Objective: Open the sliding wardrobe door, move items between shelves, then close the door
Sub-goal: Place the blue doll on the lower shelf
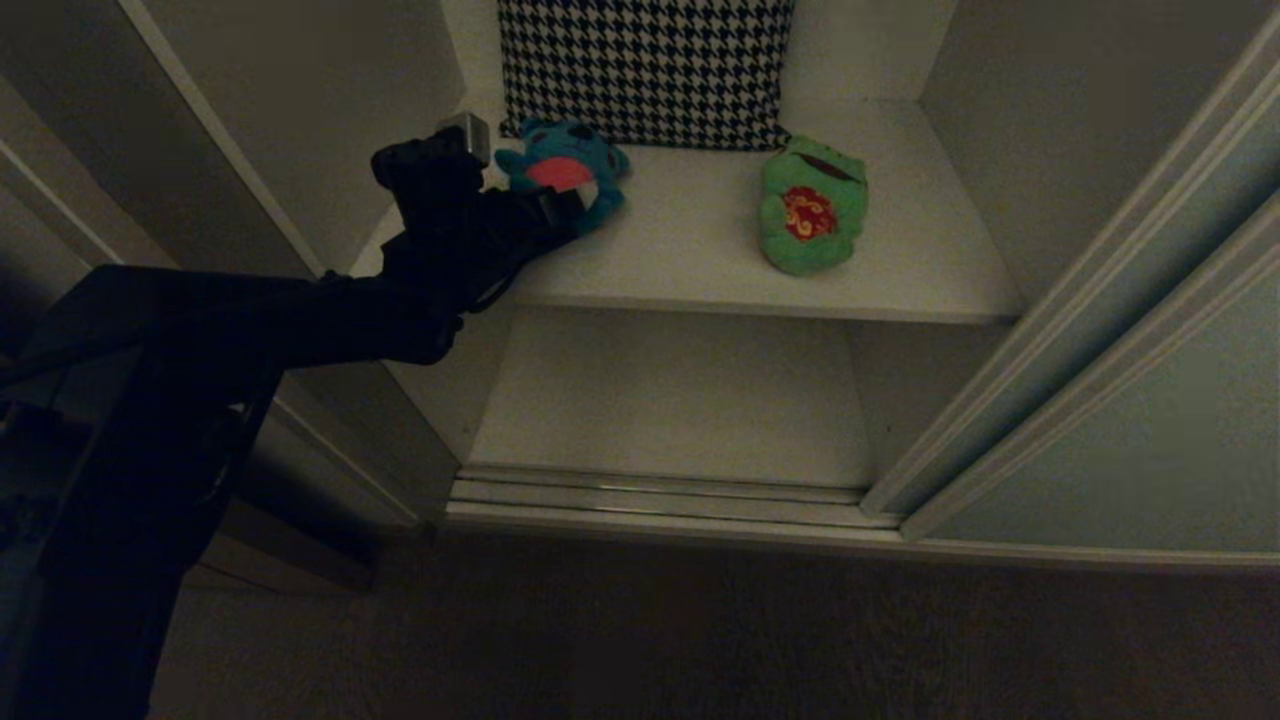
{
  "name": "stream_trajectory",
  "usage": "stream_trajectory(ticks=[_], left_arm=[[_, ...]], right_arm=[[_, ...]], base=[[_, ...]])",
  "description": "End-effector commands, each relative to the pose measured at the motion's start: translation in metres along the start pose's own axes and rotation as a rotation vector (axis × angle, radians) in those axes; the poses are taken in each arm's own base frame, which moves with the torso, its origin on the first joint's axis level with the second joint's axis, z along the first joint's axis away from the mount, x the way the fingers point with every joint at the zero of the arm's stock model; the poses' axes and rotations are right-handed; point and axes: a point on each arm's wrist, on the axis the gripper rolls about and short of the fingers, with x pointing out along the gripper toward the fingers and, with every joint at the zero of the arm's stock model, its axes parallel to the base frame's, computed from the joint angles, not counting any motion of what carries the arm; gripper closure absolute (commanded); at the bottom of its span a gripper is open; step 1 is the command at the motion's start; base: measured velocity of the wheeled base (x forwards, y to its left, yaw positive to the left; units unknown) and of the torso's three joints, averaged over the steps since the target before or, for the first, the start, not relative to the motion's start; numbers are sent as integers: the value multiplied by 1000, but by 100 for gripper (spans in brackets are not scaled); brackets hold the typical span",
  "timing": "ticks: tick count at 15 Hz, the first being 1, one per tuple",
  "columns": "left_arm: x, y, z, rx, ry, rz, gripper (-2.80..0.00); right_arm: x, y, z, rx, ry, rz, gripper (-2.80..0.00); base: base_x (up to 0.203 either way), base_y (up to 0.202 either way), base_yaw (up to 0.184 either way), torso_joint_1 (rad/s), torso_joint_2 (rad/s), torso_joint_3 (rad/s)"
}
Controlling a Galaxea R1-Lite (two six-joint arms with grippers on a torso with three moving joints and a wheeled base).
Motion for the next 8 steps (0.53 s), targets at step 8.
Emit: stream_trajectory(ticks=[8], left_arm=[[2,-9,-3,15,-35,-22,-280]], right_arm=[[0,0,0,0,2,0,0]], base=[[0,0,0,0,0,0]])
